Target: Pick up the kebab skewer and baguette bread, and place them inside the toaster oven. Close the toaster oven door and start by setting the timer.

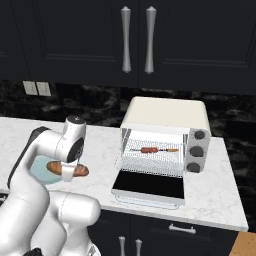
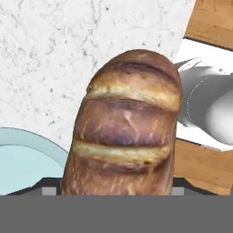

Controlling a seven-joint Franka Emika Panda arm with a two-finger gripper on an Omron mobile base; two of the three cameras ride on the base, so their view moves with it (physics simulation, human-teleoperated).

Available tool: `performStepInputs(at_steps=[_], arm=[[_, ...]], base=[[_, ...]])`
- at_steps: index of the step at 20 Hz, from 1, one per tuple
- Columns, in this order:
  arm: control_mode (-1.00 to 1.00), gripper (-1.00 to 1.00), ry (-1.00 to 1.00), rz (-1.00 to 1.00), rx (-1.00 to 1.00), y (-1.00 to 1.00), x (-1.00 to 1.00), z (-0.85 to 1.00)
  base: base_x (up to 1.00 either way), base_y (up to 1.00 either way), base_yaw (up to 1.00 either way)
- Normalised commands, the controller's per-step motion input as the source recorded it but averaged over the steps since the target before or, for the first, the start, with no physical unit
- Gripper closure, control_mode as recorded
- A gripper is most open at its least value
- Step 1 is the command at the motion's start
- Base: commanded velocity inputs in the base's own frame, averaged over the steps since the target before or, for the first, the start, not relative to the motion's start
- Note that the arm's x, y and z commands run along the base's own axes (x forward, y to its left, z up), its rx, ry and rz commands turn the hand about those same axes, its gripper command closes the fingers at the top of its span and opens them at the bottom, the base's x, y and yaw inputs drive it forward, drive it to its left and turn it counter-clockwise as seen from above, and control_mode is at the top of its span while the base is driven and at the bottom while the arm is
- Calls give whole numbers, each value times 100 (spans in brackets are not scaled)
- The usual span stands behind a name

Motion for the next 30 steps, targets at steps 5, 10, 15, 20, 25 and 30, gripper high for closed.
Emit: performStepInputs(at_steps=[5, 10, 15, 20, 25, 30], arm=[[-100, 100, -6, 0, 0, -85, 3, 46], [-100, 100, -7, 0, 0, -67, 17, 41], [-100, 100, -1, 0, -5, -46, 28, 34], [-100, 100, 1, 0, -6, -60, 50, 22], [-100, 100, 0, 0, -5, -74, 30, 9], [-100, 100, 0, 0, -4, -66, 30, 4]], base=[[0, 0, 0], [0, 0, 0], [0, 0, 0], [0, 0, 0], [0, 0, 0], [0, 0, 0]])
